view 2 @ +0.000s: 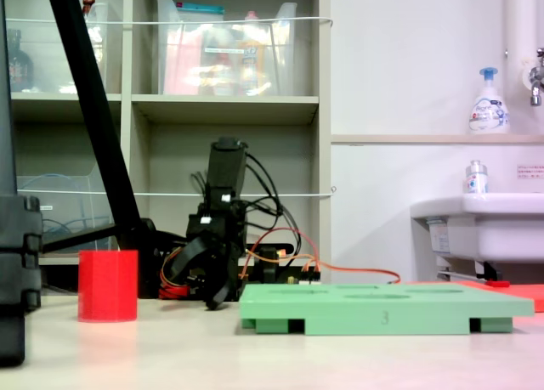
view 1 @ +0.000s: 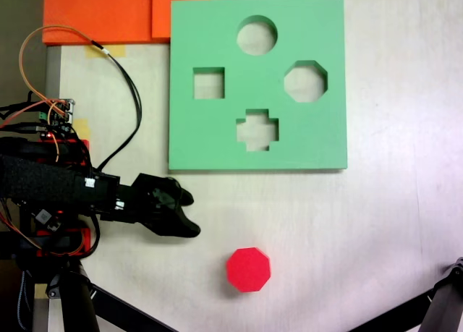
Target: Put the octagonal pillar block into the corresponding hole
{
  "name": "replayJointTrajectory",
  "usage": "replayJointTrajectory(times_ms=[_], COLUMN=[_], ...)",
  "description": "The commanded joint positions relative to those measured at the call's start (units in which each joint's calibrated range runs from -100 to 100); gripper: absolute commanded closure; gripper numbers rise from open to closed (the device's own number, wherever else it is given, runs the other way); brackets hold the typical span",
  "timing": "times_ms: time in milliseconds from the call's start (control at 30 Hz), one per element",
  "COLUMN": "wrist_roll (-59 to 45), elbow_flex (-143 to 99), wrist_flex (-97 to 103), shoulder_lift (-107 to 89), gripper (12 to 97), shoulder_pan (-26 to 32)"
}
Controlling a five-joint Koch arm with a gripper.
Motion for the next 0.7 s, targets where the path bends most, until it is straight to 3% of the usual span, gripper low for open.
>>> replayJointTrajectory(times_ms=[0, 233, 533, 667], wrist_roll=[5.52, 12.65, 15.29, 15.29], elbow_flex=[0.33, 26.15, 44.7, 58.86], wrist_flex=[-8.93, -49.08, -63.04, -70.17], shoulder_lift=[-0.27, -0.27, -0.27, 14.95], gripper=[67.3, 70.5, 70.2, 44.6], shoulder_pan=[-2.83, -6.54, -6.94, -7.28])
